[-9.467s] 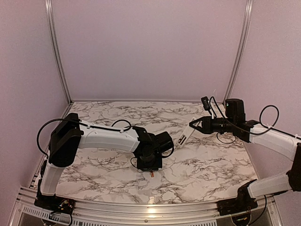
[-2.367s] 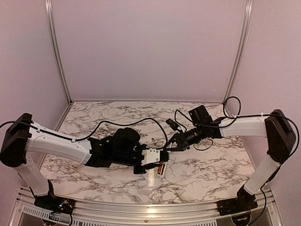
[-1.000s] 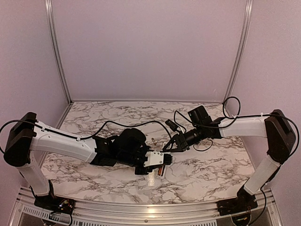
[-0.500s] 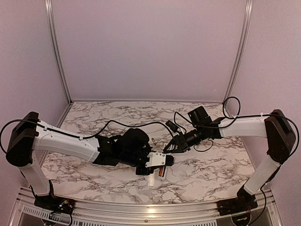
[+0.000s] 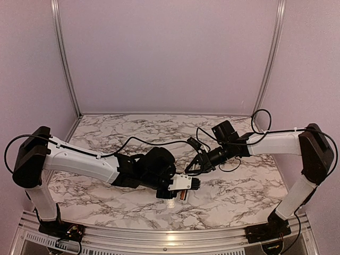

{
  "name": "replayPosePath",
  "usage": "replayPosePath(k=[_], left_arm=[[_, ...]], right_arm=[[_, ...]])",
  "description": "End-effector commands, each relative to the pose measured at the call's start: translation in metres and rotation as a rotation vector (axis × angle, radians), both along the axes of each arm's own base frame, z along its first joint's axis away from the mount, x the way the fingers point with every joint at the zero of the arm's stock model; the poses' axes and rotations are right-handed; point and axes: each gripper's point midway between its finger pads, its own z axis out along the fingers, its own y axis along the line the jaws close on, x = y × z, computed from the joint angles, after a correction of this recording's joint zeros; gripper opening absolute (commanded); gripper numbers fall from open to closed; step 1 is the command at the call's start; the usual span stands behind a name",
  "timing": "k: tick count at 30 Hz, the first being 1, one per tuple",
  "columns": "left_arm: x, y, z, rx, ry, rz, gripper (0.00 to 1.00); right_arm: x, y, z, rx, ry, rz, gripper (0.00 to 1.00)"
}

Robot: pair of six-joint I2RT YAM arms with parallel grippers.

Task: Load the batteries into the remote control
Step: Load the battery into the battery compartment.

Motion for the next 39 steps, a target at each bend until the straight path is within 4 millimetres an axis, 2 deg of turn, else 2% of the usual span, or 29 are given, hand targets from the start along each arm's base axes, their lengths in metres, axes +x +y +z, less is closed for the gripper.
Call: replayPosePath(k=[1,5,11,14,17,18,21,24,26,29,34,39], left_arm=[[-0.012,0.035,-0.062,0.235,0.055,0.008,0.05],[-0.003,0.039,-0.059,0.234,0.022,0.058,0.06],[0.015,0.019,0.004,-0.01,-0.024,0.167,0.2],[0.02,0.009,0.049,-0.163,-0.016,0.218,0.33],[0.024,0.01,0.086,-0.296,0.014,0.283,0.46],[0.026,0.013,0.095,-0.332,0.025,0.307,0.53],[0.037,0.029,0.112,-0.469,0.12,0.415,0.84],[0.049,0.039,0.123,-0.561,0.354,0.444,0.92],[0.055,0.043,0.127,-0.608,0.51,0.459,0.94],[0.043,0.039,0.131,-0.626,0.691,0.341,0.93],[0.04,0.025,0.127,-0.604,0.822,0.304,0.72],[0.033,0.017,0.128,-0.604,0.903,0.253,0.64]], right_arm=[[-0.002,0.014,0.05,0.152,-0.052,0.064,0.0],[-0.001,0.011,0.044,0.137,-0.046,0.05,0.0],[0.005,0.004,0.021,0.078,-0.036,0.008,0.0],[0.01,0.002,0.017,0.055,-0.049,-0.01,0.0],[0.014,0.0,0.018,0.049,-0.071,-0.028,0.0],[0.015,-0.001,0.018,0.049,-0.078,-0.031,0.0],[0.016,-0.002,0.027,0.064,-0.115,-0.028,0.0],[0.017,-0.002,0.043,0.097,-0.175,-0.023,0.0],[0.018,-0.003,0.057,0.124,-0.224,-0.024,0.0],[0.019,-0.005,0.078,0.16,-0.304,-0.029,0.0],[0.015,-0.006,0.102,0.219,-0.386,-0.02,0.0],[0.009,-0.008,0.122,0.275,-0.448,-0.006,0.0]])
